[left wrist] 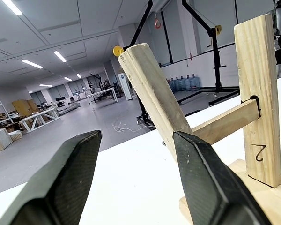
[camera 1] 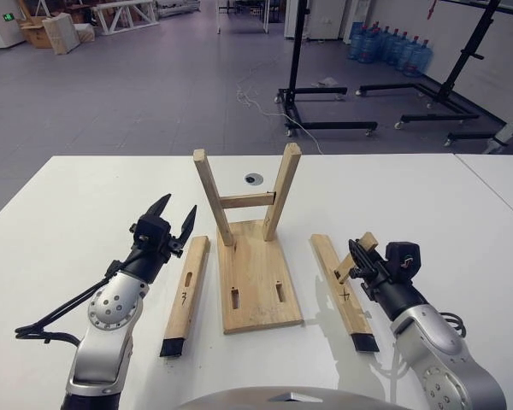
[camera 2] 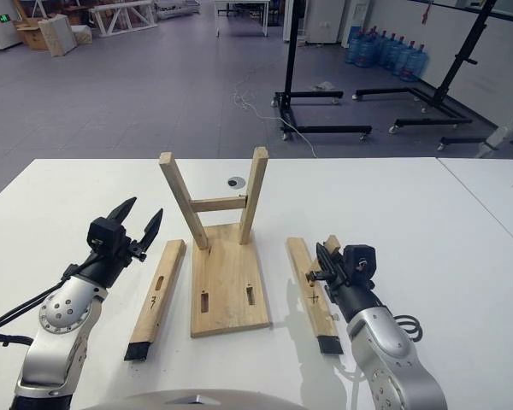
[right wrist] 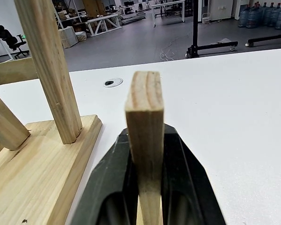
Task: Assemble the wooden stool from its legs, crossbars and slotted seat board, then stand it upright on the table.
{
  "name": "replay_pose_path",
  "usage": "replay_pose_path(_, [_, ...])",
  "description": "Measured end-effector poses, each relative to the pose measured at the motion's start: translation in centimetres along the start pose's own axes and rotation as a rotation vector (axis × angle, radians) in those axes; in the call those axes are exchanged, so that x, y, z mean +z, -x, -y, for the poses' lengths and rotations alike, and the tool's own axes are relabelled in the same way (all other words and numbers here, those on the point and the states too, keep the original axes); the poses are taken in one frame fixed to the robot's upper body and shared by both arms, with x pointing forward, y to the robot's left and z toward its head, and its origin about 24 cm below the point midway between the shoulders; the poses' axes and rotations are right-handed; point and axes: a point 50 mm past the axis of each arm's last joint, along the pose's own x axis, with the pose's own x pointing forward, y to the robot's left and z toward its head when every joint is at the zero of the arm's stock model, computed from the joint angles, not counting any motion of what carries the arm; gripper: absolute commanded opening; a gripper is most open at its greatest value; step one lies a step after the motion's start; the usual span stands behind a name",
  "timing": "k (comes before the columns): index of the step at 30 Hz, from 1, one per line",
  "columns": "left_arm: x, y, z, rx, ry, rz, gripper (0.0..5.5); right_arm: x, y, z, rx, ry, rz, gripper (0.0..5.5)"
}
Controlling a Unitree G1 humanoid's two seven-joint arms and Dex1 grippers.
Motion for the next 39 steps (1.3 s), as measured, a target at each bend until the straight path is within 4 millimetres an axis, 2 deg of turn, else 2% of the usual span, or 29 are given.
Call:
replay_pose_path(9, [-0.9, -0.4, 0.0, -0.006, -0.005, -0.008, 2.78, -1.4, -1.2, 0.5, -0.004, 0.056, 0.053, 0.39])
replay_pose_path(12, [-1.3, -0.9, 0.4, -0.005, 0.002, 0.002, 2.78, -1.6, -3.3, 0.8, 0.002, 0.106, 0.100, 0.39])
replay_pose_path(17, [-1.9, -2.1, 2.0, -0.004, 0.035, 0.033, 2.78, -0.8, -8.3, 2.4, -0.006, 0.178, 0.146, 0.39])
replay_pose_path(21, [-2.2, -3.1, 2.9, -0.026, 0.032, 0.059, 2.78, -0.3, -10.6, 3.4, -0.028, 0.187, 0.147, 0.39])
replay_pose_path(25, [-2.6, -3.6, 3.2, -0.033, 0.035, 0.063, 2.78, -0.1, -10.6, 3.6, -0.031, 0.189, 0.142, 0.39])
replay_pose_path(32, [-3.4, -3.3, 0.5, 0.083, 0.042, 0.044, 2.78, -0.8, -8.6, 3.2, -0.096, 0.137, 0.148, 0.39])
replay_pose_path(39, [-3.1, -3.3, 0.5, 0.076, 0.036, 0.058, 2.78, -0.9, -8.4, 2.8, -0.100, 0.117, 0.155, 0.39])
